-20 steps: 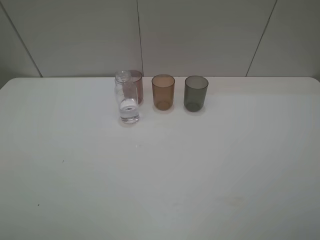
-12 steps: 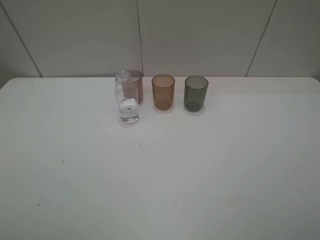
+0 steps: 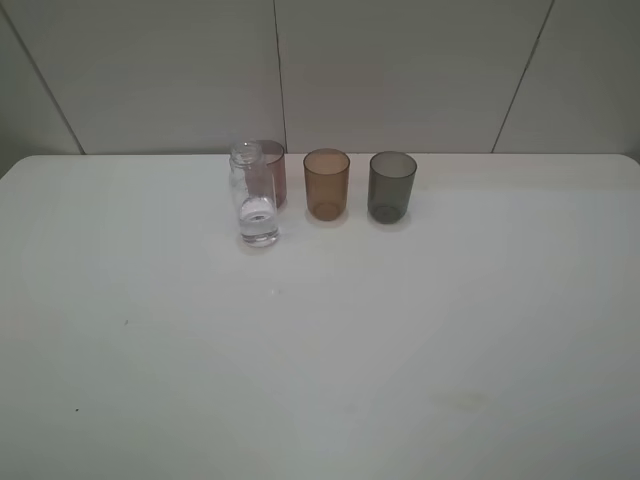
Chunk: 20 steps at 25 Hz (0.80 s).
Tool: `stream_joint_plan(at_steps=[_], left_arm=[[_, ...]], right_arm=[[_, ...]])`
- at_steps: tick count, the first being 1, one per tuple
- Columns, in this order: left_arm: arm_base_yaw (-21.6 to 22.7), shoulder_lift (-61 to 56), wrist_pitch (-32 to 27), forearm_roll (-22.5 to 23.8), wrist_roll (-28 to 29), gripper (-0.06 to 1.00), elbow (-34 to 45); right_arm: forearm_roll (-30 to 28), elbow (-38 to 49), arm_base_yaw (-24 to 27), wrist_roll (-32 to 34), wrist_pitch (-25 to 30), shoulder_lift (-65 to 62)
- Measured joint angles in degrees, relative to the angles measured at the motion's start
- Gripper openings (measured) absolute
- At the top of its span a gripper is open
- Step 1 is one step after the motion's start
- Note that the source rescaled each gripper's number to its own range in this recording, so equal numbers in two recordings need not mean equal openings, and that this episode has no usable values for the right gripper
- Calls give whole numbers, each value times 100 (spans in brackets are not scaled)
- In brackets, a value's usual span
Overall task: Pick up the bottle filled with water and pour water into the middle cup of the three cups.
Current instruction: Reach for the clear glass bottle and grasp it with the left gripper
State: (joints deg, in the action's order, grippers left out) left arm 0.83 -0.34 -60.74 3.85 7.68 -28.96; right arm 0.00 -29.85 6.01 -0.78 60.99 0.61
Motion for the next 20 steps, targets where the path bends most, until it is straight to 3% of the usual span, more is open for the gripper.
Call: stream_joint_plan(at_steps=[15,20], left_arm=[[0,0,14,-94,-112,100,-25],[-18,334,612,-241,-331,100,-138]], right_arm=[[0,0,0,0,0,0],[0,0,0,0,0,0]])
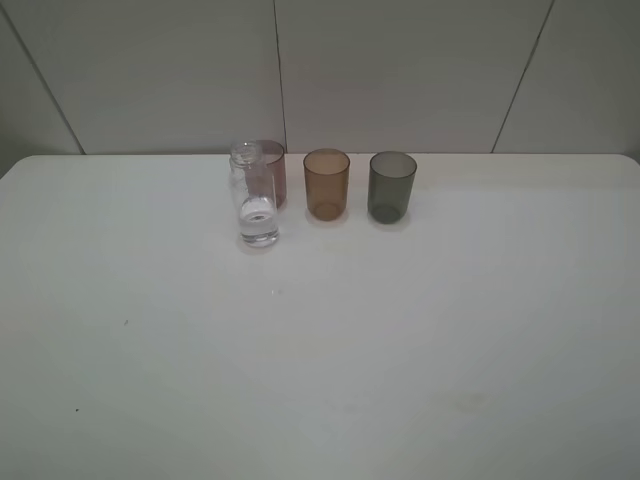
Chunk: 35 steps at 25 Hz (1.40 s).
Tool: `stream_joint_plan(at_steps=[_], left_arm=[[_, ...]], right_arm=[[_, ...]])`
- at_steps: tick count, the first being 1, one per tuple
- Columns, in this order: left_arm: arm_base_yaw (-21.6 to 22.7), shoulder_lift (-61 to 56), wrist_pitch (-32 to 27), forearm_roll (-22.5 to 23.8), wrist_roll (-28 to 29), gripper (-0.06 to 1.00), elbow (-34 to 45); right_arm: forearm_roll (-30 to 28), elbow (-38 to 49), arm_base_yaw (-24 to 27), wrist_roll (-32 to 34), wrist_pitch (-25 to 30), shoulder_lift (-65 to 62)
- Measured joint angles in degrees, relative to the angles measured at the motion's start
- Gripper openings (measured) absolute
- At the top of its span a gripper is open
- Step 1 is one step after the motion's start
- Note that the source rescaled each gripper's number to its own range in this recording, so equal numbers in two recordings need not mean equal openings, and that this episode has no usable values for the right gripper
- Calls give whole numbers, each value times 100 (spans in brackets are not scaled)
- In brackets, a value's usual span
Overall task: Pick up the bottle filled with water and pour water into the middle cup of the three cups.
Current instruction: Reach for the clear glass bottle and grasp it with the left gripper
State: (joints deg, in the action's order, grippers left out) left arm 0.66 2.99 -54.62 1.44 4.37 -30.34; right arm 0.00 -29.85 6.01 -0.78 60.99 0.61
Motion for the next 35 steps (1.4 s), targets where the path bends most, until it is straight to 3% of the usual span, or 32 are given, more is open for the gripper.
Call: stream_joint_plan(at_steps=[5,11,17,24,30,35], left_arm=[[-95,855,633,-512,-496,100,-13],[-103,2189,1630,-1458,-1645,100,-13],[-196,3692,2894,-1587,-1978,100,-110],[-1699,5546,4245,-1587,-2191,100,-118],[-2353,7036,5554,-1587,-1741,100,-118],[-3064,7881,6830,-1592,-1690,100,-104]], right_arm=[[0,0,0,0,0,0],[0,0,0,0,0,0],[0,0,0,0,0,0],[0,0,0,0,0,0],[0,0,0,0,0,0],[0,0,0,0,0,0]])
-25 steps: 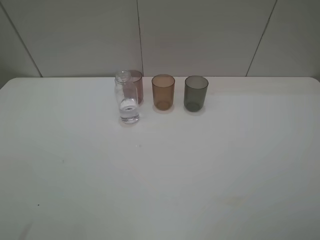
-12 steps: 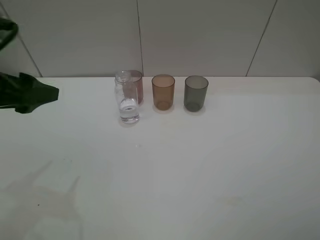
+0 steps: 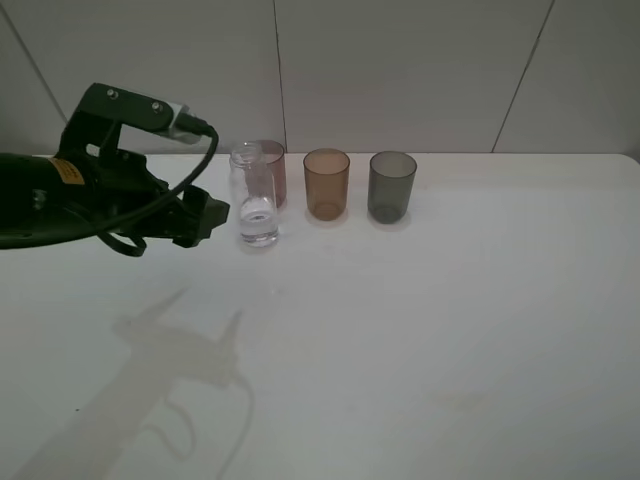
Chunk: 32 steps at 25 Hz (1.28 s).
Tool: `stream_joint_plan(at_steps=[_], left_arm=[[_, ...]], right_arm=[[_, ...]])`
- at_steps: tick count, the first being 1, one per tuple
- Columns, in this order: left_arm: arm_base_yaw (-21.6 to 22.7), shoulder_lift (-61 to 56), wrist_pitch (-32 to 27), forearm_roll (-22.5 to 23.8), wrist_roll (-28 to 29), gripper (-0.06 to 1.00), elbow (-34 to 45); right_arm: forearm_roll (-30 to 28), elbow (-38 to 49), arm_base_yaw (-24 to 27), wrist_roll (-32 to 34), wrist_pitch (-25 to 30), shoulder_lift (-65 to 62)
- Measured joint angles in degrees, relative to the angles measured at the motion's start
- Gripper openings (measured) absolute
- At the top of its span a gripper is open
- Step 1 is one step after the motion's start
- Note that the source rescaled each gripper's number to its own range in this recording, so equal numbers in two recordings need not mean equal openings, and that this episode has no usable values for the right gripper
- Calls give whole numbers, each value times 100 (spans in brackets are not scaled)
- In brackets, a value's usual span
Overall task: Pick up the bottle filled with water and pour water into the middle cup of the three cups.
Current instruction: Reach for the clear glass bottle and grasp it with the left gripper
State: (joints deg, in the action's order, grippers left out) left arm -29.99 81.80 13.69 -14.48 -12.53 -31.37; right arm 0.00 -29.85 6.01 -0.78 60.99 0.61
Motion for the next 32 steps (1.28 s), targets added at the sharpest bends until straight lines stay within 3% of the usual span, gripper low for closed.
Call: stream_joint_plan(at_steps=[4,11,17,22,26,32], left_arm=[[-320,625,1004,-5,17,100,222],[-371,1505,3022,-60,338,100,538],[-371,2143,4023,-14,735,100,544],[-627,2559,5051,168,763,100,539],[-666,2997,5483,103,763,100,539],[-666,3539,5511,45,763,100,435]], right_arm=[[0,0,0,0,0,0],[0,0,0,0,0,0],[0,0,0,0,0,0],[0,0,0,0,0,0],[0,0,0,0,0,0],[0,0,0,0,0,0]])
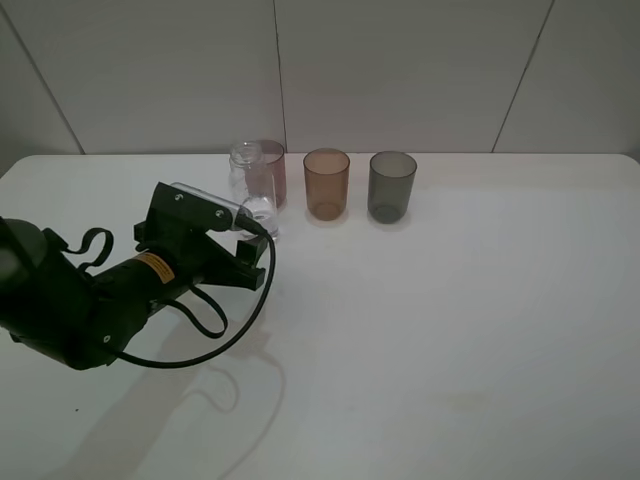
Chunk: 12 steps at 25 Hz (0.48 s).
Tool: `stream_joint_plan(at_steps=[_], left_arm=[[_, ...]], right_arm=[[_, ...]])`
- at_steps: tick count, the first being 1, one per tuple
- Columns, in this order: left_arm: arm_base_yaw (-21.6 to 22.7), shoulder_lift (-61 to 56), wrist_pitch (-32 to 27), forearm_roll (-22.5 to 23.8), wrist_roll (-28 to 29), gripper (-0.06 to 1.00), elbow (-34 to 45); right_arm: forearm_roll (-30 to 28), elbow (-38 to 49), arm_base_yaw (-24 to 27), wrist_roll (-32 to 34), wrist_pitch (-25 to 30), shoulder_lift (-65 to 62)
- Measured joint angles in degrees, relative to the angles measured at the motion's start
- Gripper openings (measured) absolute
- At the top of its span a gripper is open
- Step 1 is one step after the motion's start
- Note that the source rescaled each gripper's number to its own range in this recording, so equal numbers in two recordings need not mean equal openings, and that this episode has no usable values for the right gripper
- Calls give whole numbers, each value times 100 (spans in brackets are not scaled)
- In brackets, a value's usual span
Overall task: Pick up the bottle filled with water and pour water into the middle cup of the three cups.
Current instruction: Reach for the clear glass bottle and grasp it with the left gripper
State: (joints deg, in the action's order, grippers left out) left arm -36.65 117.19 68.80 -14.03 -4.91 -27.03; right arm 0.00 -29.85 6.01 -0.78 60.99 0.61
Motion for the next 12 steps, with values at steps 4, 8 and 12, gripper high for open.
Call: stream_joint_plan(at_steps=[4,8,12], left_arm=[[0,146,0,-41,0,100,-240],[32,165,0,-41,-7,100,-495],[163,165,2,-41,-40,100,-697]], right_arm=[[0,0,0,0,0,0],[0,0,0,0,0,0],[0,0,0,0,0,0]])
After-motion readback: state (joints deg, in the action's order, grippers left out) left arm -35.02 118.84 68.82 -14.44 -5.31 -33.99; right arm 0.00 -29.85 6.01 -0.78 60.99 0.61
